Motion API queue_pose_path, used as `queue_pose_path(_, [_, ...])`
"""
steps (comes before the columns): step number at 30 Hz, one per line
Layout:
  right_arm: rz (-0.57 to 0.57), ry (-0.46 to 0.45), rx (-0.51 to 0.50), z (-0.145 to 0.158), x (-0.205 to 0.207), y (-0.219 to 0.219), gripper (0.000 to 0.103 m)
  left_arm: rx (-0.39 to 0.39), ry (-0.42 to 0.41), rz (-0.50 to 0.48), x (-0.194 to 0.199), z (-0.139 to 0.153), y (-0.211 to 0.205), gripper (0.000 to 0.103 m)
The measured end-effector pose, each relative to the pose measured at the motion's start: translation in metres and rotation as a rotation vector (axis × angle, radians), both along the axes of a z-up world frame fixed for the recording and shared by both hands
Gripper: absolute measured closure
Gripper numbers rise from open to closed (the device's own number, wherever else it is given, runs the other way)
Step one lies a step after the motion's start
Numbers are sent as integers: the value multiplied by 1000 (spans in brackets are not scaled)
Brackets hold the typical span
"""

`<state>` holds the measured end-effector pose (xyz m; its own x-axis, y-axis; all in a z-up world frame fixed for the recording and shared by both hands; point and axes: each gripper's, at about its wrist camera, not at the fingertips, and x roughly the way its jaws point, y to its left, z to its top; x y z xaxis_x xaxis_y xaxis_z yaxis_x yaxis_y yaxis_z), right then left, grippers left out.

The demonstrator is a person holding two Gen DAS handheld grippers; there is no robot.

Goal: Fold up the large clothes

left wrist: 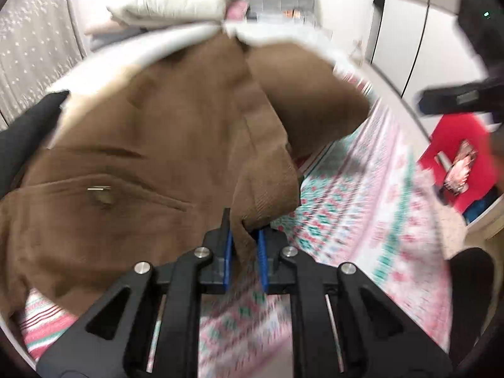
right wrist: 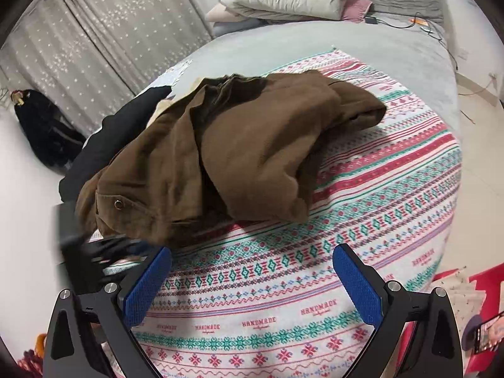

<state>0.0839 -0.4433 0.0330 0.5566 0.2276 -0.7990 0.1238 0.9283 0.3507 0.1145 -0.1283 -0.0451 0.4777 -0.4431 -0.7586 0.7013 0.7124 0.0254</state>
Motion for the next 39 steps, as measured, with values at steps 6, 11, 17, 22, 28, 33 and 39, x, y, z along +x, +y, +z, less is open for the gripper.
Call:
queue_pose_path(6, [-28, -16, -12, 16, -20, -9, 0, -65, -136, 16, -53, 82, 90, 89])
queue_pose_path(11, [-28, -22, -40, 24, -39, -10, 0, -121, -136, 98, -83, 114, 175, 88])
queue_pose_path(17, [-58, -6, -78, 26, -64, -19, 0, -173, -30, 300, -125, 92, 258, 88])
queue_pose_path(22, [-44, 58, -72, 9, -85, -21, 0, -48, -10, 527, -140, 49, 312, 94])
queue_pose_path(28, [77, 120, -4, -8, -131, -3, 0, -128, 50, 547, -159, 28, 334, 33])
queue_pose_path(33, [96, 47, 78, 12, -162, -5, 0, -244, 205, 467, -142, 2, 322, 31])
queue_pose_path(39, [19, 38, 62, 9, -137, -39, 0, -374, 420, 463, -103, -40, 313, 31])
